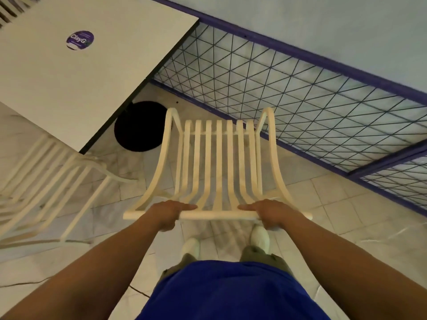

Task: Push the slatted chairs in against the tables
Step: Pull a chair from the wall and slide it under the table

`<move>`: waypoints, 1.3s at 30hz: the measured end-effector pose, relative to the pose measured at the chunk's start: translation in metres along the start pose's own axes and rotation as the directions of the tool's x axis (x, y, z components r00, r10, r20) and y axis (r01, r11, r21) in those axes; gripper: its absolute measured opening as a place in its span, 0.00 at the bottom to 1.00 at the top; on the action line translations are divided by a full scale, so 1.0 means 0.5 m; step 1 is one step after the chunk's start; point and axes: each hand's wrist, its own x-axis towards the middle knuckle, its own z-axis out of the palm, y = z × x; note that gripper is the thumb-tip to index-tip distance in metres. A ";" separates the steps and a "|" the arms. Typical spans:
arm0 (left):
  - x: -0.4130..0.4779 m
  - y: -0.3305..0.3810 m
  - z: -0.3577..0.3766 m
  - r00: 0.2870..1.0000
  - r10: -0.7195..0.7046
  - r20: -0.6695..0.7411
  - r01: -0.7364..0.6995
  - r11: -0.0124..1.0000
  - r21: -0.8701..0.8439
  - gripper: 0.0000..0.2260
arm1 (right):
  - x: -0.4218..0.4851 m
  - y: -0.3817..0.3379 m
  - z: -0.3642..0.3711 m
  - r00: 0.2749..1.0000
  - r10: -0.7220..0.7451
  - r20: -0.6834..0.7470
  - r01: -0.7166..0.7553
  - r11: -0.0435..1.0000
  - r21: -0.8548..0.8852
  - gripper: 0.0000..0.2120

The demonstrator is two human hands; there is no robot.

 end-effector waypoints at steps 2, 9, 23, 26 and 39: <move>0.001 0.016 0.004 1.000 -0.015 -0.014 0.015 0.999 -0.032 0.39 | -0.001 0.018 -0.016 1.000 -0.010 0.008 0.010 1.000 -0.021 0.43; -0.001 0.096 0.034 0.998 -0.034 -0.055 0.028 0.994 -0.106 0.38 | -0.006 0.086 -0.060 0.999 -0.029 0.040 0.034 0.992 -0.123 0.46; 0.014 0.252 0.056 0.989 -0.132 -0.067 0.107 0.951 -0.291 0.37 | 0.021 0.209 -0.172 0.984 -0.120 0.133 0.159 0.928 -0.337 0.45; 0.019 0.280 0.059 0.984 -0.164 -0.066 0.135 0.940 -0.315 0.38 | 0.026 0.226 -0.188 0.982 -0.139 0.128 0.177 0.910 -0.375 0.44; 0.019 0.295 0.064 0.981 -0.160 -0.106 0.123 0.949 -0.291 0.37 | 0.026 0.228 -0.185 0.992 -0.097 0.082 0.123 0.895 -0.429 0.39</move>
